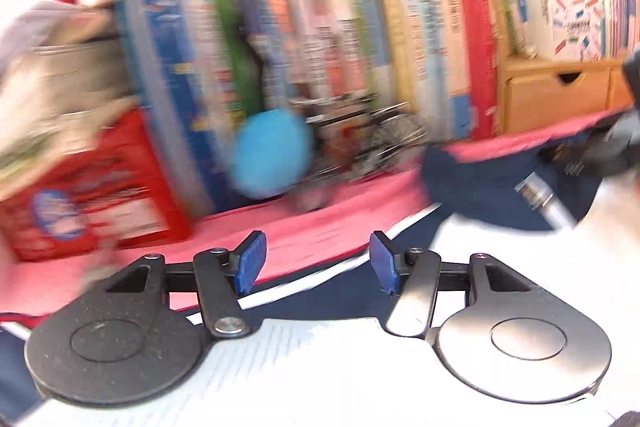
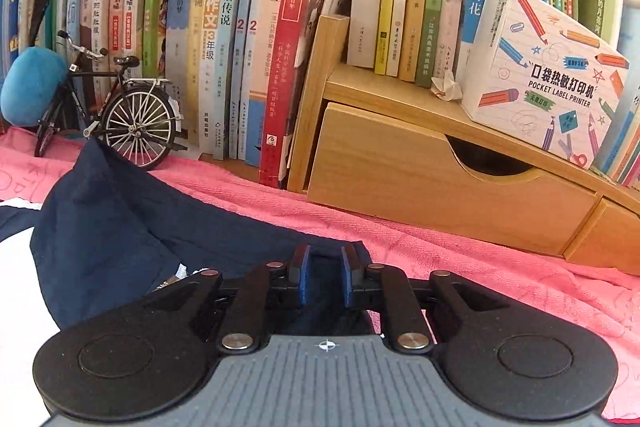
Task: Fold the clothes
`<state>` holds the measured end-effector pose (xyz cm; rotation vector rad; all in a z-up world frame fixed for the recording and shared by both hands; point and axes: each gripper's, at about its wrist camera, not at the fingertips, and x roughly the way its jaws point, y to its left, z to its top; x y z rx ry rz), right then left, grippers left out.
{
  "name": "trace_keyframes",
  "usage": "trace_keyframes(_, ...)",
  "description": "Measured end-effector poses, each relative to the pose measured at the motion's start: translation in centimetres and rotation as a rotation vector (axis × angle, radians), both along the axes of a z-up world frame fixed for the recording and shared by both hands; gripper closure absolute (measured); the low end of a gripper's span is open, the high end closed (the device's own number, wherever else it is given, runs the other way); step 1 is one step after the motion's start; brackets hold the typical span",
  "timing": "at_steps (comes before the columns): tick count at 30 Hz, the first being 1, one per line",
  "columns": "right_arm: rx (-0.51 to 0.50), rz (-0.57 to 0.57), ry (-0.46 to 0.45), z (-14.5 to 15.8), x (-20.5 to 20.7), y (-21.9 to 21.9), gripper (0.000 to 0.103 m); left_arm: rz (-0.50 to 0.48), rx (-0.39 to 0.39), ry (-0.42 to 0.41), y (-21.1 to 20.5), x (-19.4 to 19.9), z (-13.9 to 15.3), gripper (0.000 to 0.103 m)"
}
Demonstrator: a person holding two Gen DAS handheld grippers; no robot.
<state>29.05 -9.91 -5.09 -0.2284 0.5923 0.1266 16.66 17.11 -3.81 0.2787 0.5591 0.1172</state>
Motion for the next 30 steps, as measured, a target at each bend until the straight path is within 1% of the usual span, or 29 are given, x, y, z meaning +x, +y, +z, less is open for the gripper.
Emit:
trace_keyframes(1, 0.018, 0.018, -0.027, 0.5, -1.2, 0.2, 0.061, 0.043, 0.021, 0.008, 2.1, -1.2, -0.1, 0.048)
trace_keyframes(2, 0.035, 0.036, -0.055, 1.0, -2.5, 0.3, 0.059, 0.085, 0.039, 0.016, 4.2, -2.2, -0.4, 0.048)
trace_keyframes(3, 0.03, 0.078, -0.078, 1.5, -3.8, 1.0, 0.055, 0.126, 0.056, 0.025, 6.3, -3.2, -0.7, 0.049)
trace_keyframes(5, 0.015, 0.176, -0.111, 2.5, -6.6, 2.5, 0.052, 0.202, 0.087, 0.053, 10.0, -4.3, -1.7, 0.049)
trace_keyframes(8, 0.002, 0.35, -0.101, 3.4, -10.6, 5.3, 0.044, 0.329, 0.099, 0.083, 14.1, -4.5, -3.1, 0.046)
trace_keyframes(10, -0.005, 0.458, -0.079, 3.8, -12.9, 7.1, 0.038, 0.415, 0.124, 0.068, 16.2, -4.1, -3.2, 0.046)
trace_keyframes(13, -0.04, 0.529, -0.05, 3.7, -15.1, 8.9, 0.035, 0.63, 0.226, 0.107, 18.9, -1.3, -3.7, 0.046)
trace_keyframes(14, -0.06, 0.533, -0.046, 3.5, -15.6, 9.3, 0.035, 0.686, 0.237, 0.123, 19.5, -0.7, -3.7, 0.046)
trace_keyframes(15, -0.072, 0.526, -0.04, 3.5, -16.0, 9.2, 0.034, 0.738, 0.244, 0.138, 20.0, -0.2, -3.5, 0.05)
trace_keyframes(16, -0.084, 0.517, -0.034, 3.4, -16.4, 9.0, 0.034, 0.764, 0.199, 0.129, 20.1, -0.2, -2.9, 0.057)
trace_keyframes(18, -0.079, 0.483, -0.011, 3.3, -16.8, 7.6, 0.034, 0.672, 0.056, 0.048, 18.4, -1.5, -1.2, 0.057)
trace_keyframes(20, -0.049, 0.463, 0.036, 3.2, -16.9, 5.1, 0.03, 0.498, -0.025, 0.013, 15.0, -3.2, 0.2, 0.057)
trace_keyframes(21, -0.03, 0.459, 0.069, 3.1, -16.9, 3.8, 0.025, 0.407, -0.063, -0.003, 13.2, -4.1, 0.9, 0.056)
trace_keyframes(23, 0.06, 0.434, 0.157, 3.0, -16.8, 0.6, 0.024, 0.205, -0.179, 0.01, 9.0, -6.8, 1.7, 0.055)
trace_keyframes(24, 0.127, 0.396, 0.212, 2.9, -16.9, -1.9, 0.024, 0.121, -0.237, 0.031, 7.2, -8.0, 1.7, 0.053)
trace_keyframes(25, 0.185, 0.351, 0.247, 2.8, -17.2, -4.4, 0.024, 0.066, -0.265, 0.06, 5.5, -9.0, 1.3, 0.053)
trace_keyframes(26, 0.241, 0.305, 0.281, 2.7, -17.5, -7.0, 0.024, 0.014, -0.286, 0.089, 3.9, -9.9, 0.9, 0.053)
trace_keyframes(27, 0.263, 0.26, 0.277, 2.7, -18.2, -9.5, 0.024, -0.019, -0.28, 0.117, 2.4, -10.5, 0.3, 0.053)
trace_keyframes(29, 0.299, 0.171, 0.26, 2.6, -19.8, -14.5, 0.024, -0.044, -0.206, 0.149, 0.2, -11.4, -1.0, 0.052)
trace_keyframes(30, 0.274, 0.103, 0.244, 2.6, -20.6, -16.9, 0.023, -0.042, -0.175, 0.128, -0.2, -11.6, -1.4, 0.049)
